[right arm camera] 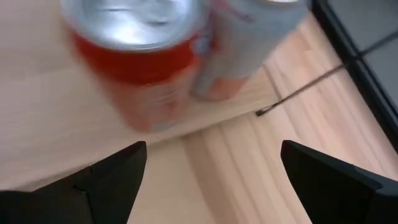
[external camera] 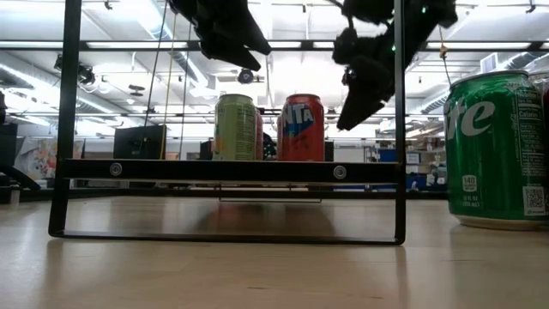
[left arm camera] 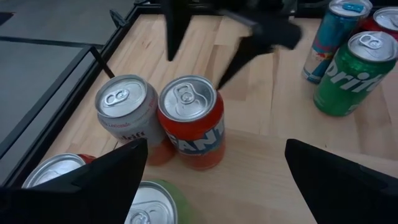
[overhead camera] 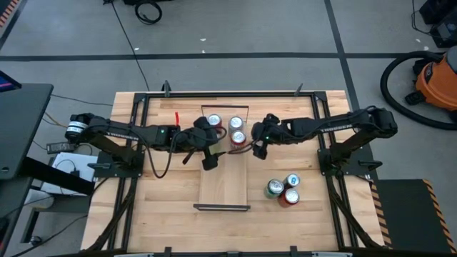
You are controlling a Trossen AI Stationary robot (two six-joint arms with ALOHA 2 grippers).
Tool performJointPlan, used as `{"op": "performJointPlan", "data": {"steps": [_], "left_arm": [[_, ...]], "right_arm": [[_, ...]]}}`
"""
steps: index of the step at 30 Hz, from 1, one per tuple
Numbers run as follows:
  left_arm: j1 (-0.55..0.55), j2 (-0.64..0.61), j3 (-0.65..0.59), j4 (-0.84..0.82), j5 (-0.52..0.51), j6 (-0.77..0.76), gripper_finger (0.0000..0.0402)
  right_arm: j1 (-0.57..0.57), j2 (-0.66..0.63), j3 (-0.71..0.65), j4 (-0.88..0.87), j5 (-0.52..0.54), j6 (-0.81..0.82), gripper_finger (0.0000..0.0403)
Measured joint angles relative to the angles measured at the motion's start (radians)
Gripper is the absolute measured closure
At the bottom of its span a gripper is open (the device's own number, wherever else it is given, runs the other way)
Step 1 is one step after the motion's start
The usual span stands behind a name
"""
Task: Place canned beverage on shelf
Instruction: Put the red soda can on the shelf, then put the blue soda can on the shelf
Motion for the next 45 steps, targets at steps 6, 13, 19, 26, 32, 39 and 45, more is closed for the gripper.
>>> {"op": "performJointPlan", "data": {"steps": [6, 13, 19, 26, 32, 39, 45], "left_arm": [[0.001, 0.000, 0.000, 0.003, 0.000, 0.002, 0.0008], [0.001, 0.000, 0.000, 0.002, 0.000, 0.004, 0.0008], [0.001, 0.000, 0.000, 0.002, 0.000, 0.004, 0.0008], [0.001, 0.000, 0.000, 0.002, 0.000, 0.004, 0.0008], [0.001, 0.000, 0.000, 0.002, 0.000, 0.004, 0.0008], [0.001, 0.000, 0.000, 0.000, 0.000, 0.004, 0.0008], [0.001, 0.000, 0.000, -0.005, 0.000, 0.009, 0.0008]], "right_arm": [[-0.036, 0.000, -0.043, 0.097, 0.007, 0.008, 0.0024], [-0.035, 0.001, -0.068, 0.168, -0.025, 0.007, 0.0026], [-0.034, 0.001, -0.068, 0.209, -0.053, 0.008, 0.0026], [-0.029, 0.001, -0.068, 0.241, -0.077, 0.027, 0.0026], [-0.020, 0.001, -0.068, 0.276, -0.074, 0.027, 0.0026], [-0.021, -0.002, -0.063, 0.224, -0.125, 0.026, 0.0026], [0.024, -0.006, 0.000, 0.075, -0.247, -0.018, 0.0026]]}}
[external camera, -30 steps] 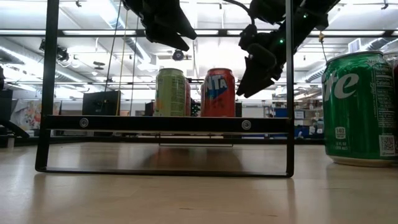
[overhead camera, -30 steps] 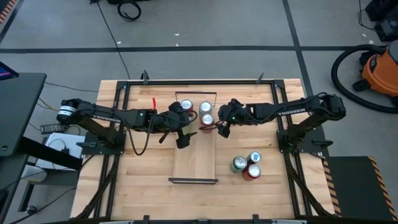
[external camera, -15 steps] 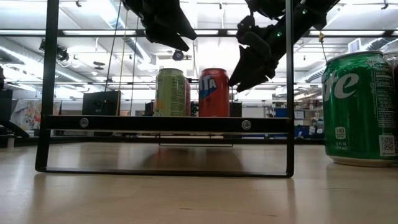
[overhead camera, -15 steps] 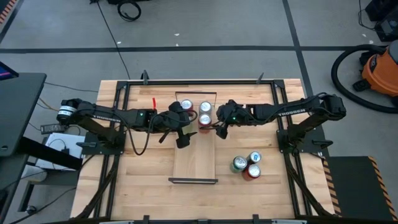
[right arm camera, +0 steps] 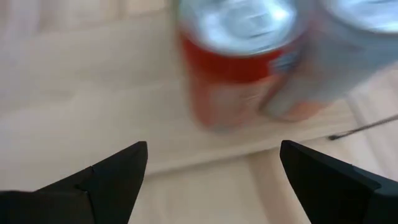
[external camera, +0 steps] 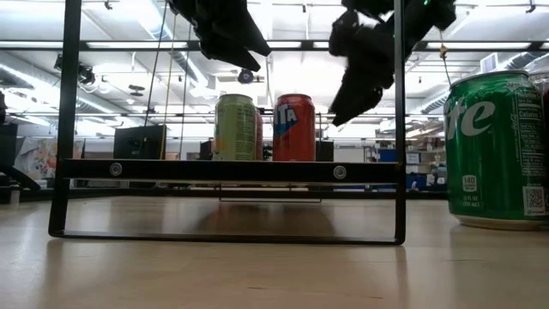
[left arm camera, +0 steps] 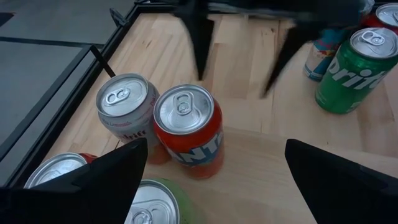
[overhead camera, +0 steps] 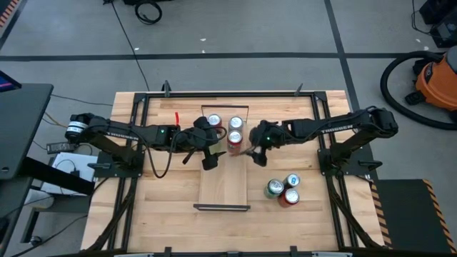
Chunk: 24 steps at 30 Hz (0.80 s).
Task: Place canned beverage on shelf
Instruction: Put the blue soda can on the shelf
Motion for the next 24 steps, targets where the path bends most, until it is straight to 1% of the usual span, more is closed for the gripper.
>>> {"op": "performJointPlan", "data": {"steps": [6, 10, 12, 16, 20, 24], "left_arm": [[0.000, 0.000, 0.000, 0.001, 0.000, 0.000, 0.0008], [-0.001, 0.000, 0.000, 0.002, 0.001, -0.001, 0.0008], [-0.001, 0.000, 0.000, 0.014, 0.036, -0.013, 0.0008], [-0.007, 0.010, 0.001, 0.078, 0.158, -0.055, 0.0008], [-0.032, 0.033, 0.001, 0.138, 0.167, -0.054, 0.0008], [-0.051, 0.071, 0.001, 0.227, 0.189, -0.054, 0.0008]], "right_arm": [[0.094, -0.001, 0.062, -0.201, 0.027, -0.050, 0.0026], [0.139, -0.021, 0.084, -0.312, 0.078, -0.040, 0.0026], [0.157, -0.041, 0.084, -0.357, 0.095, -0.022, 0.0026], [0.198, -0.107, 0.065, -0.398, 0.131, 0.041, 0.0026], [0.248, -0.186, 0.029, -0.407, 0.136, 0.094, 0.0026], [0.298, -0.259, 0.003, -0.467, 0.172, 0.154, 0.0026]]}}
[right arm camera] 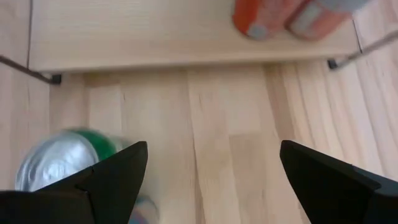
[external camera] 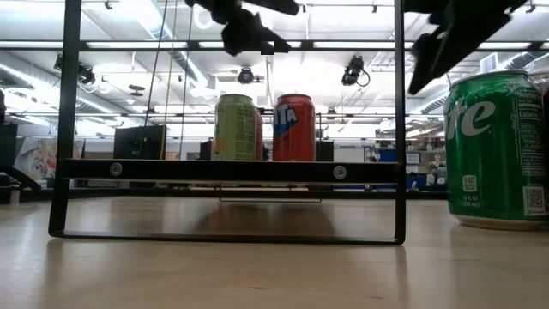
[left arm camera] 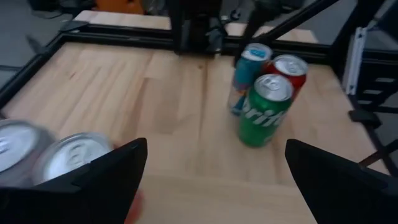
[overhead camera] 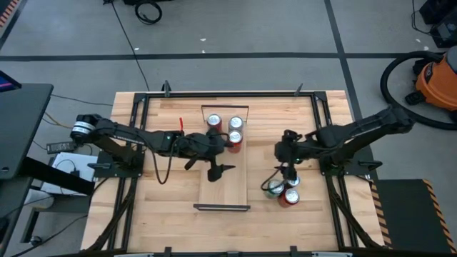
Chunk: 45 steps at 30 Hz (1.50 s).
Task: Place canned beverage on shelf
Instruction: Put the blue soda can on the shelf
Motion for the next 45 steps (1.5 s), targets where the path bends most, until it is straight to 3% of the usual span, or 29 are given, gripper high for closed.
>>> {"op": "performJointPlan", "data": {"steps": [5, 14, 19, 26, 38, 45], "left_arm": [[0.001, 0.060, 0.068, -0.016, 0.013, 0.002, 0.0008], [0.010, 0.186, 0.258, -0.137, 0.001, 0.140, 0.0008], [0.030, 0.190, 0.262, -0.146, -0.016, 0.159, 0.0008], [0.057, 0.189, 0.262, -0.175, -0.018, 0.159, 0.0008], [0.061, 0.189, 0.262, -0.193, -0.015, 0.158, 0.0008], [0.061, 0.189, 0.262, -0.192, -0.016, 0.158, 0.0008]], "right_arm": [[0.055, -0.070, -0.002, -0.088, 0.040, 0.080, 0.0026], [0.192, -0.105, -0.002, -0.172, -0.077, 0.118, 0.0026], [0.254, -0.105, -0.002, -0.186, -0.125, 0.181, 0.0028], [0.314, -0.044, -0.002, -0.185, -0.086, 0.232, 0.0029], [0.319, 0.041, -0.002, -0.216, -0.077, 0.238, 0.0032], [0.306, 0.042, -0.003, -0.217, -0.078, 0.236, 0.0081]]}}
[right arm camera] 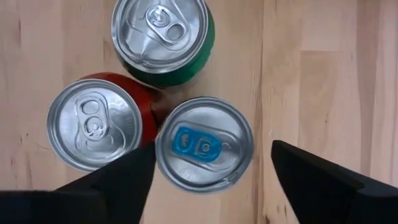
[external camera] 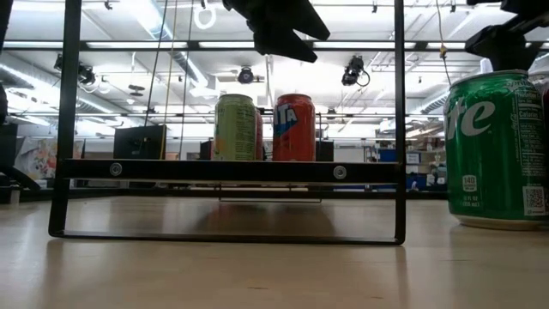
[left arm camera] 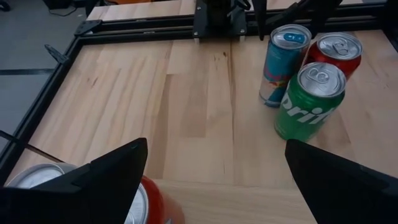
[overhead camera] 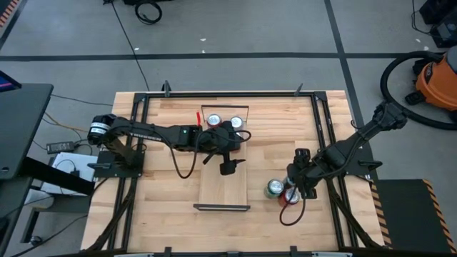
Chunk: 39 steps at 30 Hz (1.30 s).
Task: Place canned beverage on shelf
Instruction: Put the blue soda can on the shelf
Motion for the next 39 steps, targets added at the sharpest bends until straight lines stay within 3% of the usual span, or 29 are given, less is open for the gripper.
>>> {"op": "performJointPlan", "data": {"steps": [10, 21, 29, 39], "left_arm": [[0.000, 0.000, 0.000, 0.001, 0.000, 0.005, 0.0008], [0.000, 0.000, 0.000, -0.005, 0.006, 0.006, 0.0008], [0.001, 0.008, -0.001, 0.017, 0.220, 0.050, 0.0008], [0.010, 0.113, -0.001, 0.129, 0.241, 0.051, 0.0008]], "right_arm": [[-0.009, -0.001, 0.000, -0.002, -0.008, -0.043, 0.0155], [-0.102, 0.000, 0.000, 0.012, 0.059, -0.226, 0.0153], [-0.226, 0.000, -0.001, 0.130, 0.035, -0.415, 0.0153], [-0.322, 0.001, 0.047, 0.159, 0.014, -0.555, 0.0153]]}}
